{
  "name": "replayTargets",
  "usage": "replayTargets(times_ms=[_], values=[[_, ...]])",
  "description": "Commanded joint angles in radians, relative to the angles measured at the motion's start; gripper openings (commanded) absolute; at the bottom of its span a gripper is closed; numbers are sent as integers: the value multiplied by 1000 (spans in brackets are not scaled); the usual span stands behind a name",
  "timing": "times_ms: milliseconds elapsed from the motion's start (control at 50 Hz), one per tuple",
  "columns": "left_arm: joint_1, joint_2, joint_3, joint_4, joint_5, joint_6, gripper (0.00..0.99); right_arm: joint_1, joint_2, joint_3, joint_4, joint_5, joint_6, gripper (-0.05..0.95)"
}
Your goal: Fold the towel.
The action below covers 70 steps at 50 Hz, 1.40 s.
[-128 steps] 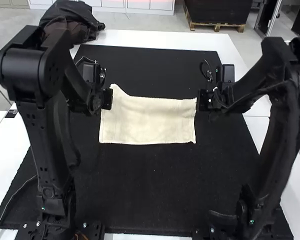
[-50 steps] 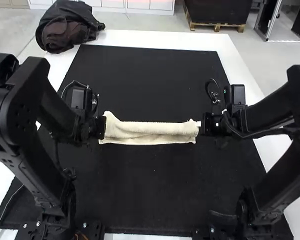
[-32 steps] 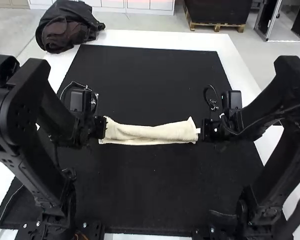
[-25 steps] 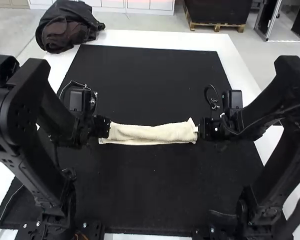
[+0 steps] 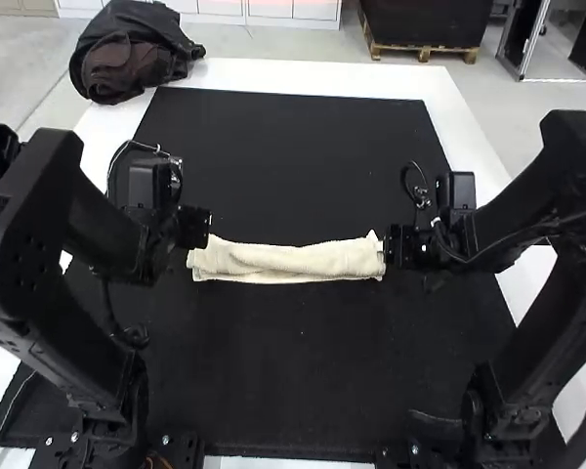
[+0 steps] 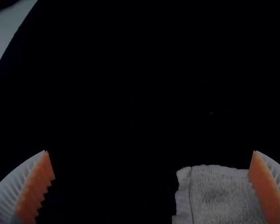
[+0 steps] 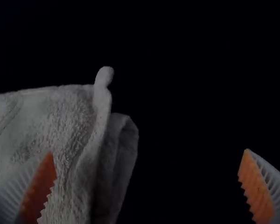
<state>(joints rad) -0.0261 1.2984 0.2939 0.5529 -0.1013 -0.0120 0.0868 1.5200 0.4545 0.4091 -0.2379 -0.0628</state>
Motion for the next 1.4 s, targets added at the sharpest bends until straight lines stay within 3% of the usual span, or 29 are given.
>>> replayTargets(times_ms=[0,480,1200,1320,1380], values=[[8,-16,31,-2,-9,3,972,5,-21,50,-1,22,-12,902],[8,-19,83,-105,-12,6,970,103,40,93,-36,-12,3,903],[8,-93,154,-231,-18,6,970,143,213,116,-27,-31,20,898],[8,-99,154,-240,-20,7,970,139,244,115,-27,-70,24,787],[8,-105,154,-249,-25,9,970,137,258,115,-27,-104,31,652]])
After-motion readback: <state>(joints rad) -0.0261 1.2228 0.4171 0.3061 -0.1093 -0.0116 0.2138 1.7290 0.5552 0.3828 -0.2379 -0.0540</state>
